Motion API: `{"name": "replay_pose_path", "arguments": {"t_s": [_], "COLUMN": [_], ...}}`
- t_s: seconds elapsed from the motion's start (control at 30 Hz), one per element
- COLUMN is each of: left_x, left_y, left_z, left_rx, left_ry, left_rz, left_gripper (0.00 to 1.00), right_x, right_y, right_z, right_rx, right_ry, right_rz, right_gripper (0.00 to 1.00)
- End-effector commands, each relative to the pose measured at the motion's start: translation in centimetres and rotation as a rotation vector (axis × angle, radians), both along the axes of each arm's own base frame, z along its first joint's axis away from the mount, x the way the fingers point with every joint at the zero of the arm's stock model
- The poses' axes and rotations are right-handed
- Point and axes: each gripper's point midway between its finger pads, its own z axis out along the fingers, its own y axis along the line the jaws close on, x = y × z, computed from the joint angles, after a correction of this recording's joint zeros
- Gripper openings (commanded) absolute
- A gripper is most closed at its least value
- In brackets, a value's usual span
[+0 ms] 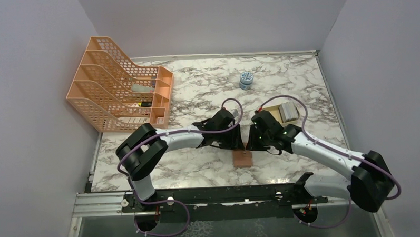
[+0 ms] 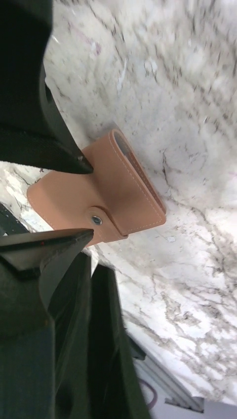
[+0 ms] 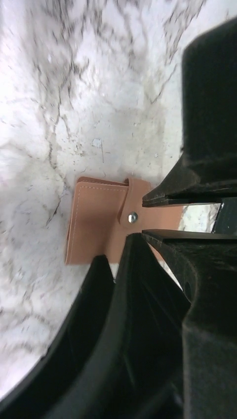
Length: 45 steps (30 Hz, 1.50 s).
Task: Put the credit cards into the card holder
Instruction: Close the card holder at the center of the board, then reset both arms
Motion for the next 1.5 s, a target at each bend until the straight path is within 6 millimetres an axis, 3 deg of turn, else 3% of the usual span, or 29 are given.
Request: {"name": "replay_pose_path", "arguments": {"t_s": [0.0,0.1,0.17,0.3,0.37,0.4,0.47,0.63,0.9,1.07,1.47], "left_x": [1.8,2.5,2.9,2.8,2.7,2.5,2.1,0.5,-1.2,-1.8,-1.7], "left_y": [1.5,2.4,3.1,4.5,5.3,5.8,6.6,8.3,11.4,12.7,12.9], "left_z": [3.7,6.7,8.5,12.6,14.5,15.4,17.3,20.5,21.6,20.9,19.8], "left_rx": [0.067,0.063,0.059,0.017,-0.005,-0.019,-0.063,-0.154,-0.243,-0.289,-0.265], "left_ry": [-0.110,-0.182,-0.222,-0.296,-0.331,-0.345,-0.376,-0.431,-0.532,-0.585,-0.591], "left_rz": [0.064,0.103,0.125,0.161,0.184,0.190,0.204,0.206,0.235,0.245,0.243], "left_gripper": [0.50,0.56,0.66,0.76,0.78,0.81,0.98,0.99,0.99,0.99,0.99], "right_x": [1.3,1.1,1.0,0.7,0.4,0.3,0.0,-0.5,-1.0,-1.9,-2.4], "right_y": [-1.3,-1.9,-2.0,-2.3,-2.4,-2.3,-2.3,-4.0,-5.0,-4.4,-4.5], "right_z": [5.5,9.0,11.5,16.2,18.1,18.7,19.9,21.6,22.7,23.0,21.8], "right_rx": [0.006,0.060,0.108,0.199,0.231,0.245,0.268,0.282,0.364,0.448,0.471], "right_ry": [-0.161,-0.245,-0.313,-0.434,-0.470,-0.485,-0.513,-0.562,-0.629,-0.643,-0.639], "right_rz": [-0.039,-0.055,-0.046,-0.030,-0.026,-0.014,0.005,-0.062,-0.120,-0.095,-0.094], "right_gripper": [0.26,0.34,0.43,0.68,0.75,0.77,0.82,0.93,0.95,0.94,0.92]}}
